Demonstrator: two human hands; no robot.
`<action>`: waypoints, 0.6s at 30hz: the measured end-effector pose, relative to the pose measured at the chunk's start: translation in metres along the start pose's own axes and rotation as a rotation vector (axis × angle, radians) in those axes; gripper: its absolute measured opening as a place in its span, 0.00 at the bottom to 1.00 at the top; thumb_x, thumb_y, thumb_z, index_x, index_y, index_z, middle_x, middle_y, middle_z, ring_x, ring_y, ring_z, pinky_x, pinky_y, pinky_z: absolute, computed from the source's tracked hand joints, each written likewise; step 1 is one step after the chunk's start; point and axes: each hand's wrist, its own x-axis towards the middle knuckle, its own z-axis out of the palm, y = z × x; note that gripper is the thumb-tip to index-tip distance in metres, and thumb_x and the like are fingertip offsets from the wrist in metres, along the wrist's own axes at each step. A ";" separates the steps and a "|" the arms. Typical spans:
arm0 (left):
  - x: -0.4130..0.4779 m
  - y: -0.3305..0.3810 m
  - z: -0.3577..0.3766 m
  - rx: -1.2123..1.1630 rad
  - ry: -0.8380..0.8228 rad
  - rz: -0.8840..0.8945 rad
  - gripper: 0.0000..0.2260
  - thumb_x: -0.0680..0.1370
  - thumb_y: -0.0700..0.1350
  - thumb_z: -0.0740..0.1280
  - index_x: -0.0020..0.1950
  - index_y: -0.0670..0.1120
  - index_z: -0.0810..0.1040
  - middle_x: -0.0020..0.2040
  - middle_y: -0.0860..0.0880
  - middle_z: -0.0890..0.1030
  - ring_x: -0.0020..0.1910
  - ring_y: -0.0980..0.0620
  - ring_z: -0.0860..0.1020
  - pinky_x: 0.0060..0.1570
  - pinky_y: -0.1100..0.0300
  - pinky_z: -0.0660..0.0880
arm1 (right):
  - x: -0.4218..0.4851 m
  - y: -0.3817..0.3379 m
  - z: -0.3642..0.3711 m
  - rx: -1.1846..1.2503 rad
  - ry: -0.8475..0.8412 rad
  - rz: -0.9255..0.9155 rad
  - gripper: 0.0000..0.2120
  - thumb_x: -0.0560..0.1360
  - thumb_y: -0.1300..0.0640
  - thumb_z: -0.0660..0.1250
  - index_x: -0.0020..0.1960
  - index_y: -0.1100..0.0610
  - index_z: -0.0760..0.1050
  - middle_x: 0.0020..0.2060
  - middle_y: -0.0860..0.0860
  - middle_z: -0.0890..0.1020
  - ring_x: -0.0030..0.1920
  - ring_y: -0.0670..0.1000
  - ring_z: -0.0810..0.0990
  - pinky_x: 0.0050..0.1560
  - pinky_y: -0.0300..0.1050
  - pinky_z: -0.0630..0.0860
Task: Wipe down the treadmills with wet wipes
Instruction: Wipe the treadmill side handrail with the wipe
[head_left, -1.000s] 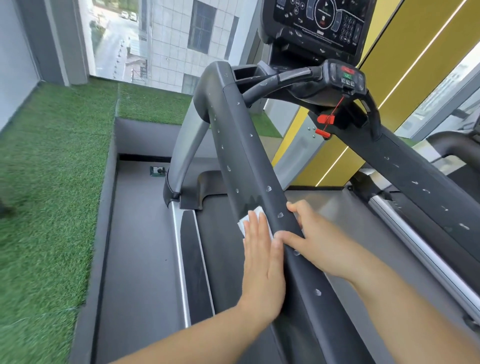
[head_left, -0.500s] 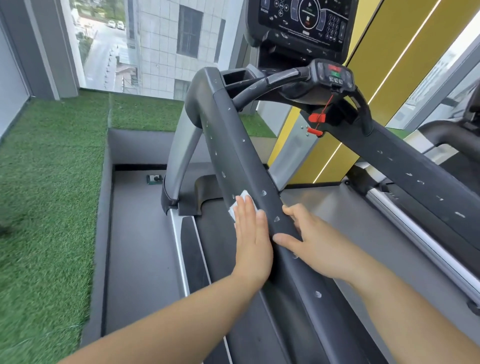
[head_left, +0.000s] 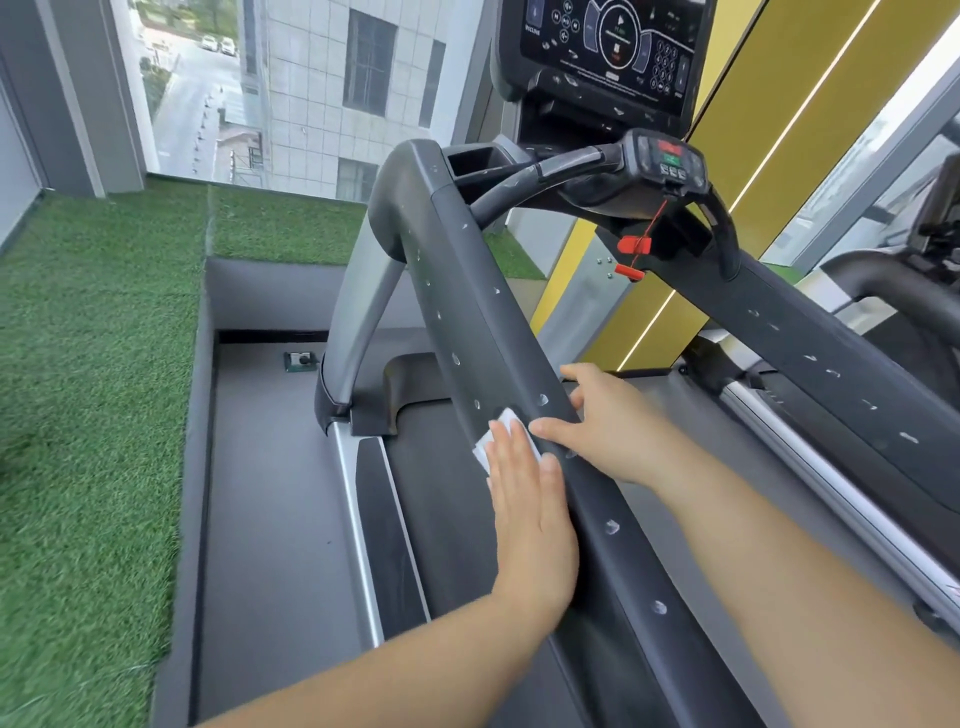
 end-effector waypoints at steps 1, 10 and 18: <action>-0.009 -0.001 0.001 0.017 -0.010 0.016 0.20 0.83 0.50 0.45 0.71 0.60 0.36 0.71 0.69 0.36 0.66 0.75 0.31 0.70 0.69 0.34 | 0.001 0.000 0.000 -0.008 -0.014 0.002 0.32 0.73 0.43 0.69 0.72 0.52 0.63 0.60 0.48 0.75 0.56 0.50 0.77 0.55 0.48 0.75; 0.027 -0.012 -0.006 0.221 0.106 0.056 0.23 0.83 0.49 0.45 0.77 0.46 0.42 0.76 0.57 0.40 0.76 0.57 0.37 0.69 0.70 0.36 | 0.006 0.001 -0.001 -0.113 -0.050 -0.038 0.30 0.74 0.41 0.66 0.71 0.53 0.66 0.65 0.50 0.72 0.63 0.50 0.73 0.60 0.46 0.71; 0.025 -0.012 -0.009 -0.056 0.028 -0.052 0.21 0.83 0.51 0.45 0.73 0.58 0.37 0.70 0.69 0.36 0.66 0.73 0.30 0.66 0.72 0.35 | 0.003 -0.003 -0.002 -0.161 -0.052 -0.042 0.32 0.76 0.43 0.65 0.74 0.54 0.60 0.68 0.51 0.68 0.67 0.50 0.69 0.62 0.43 0.67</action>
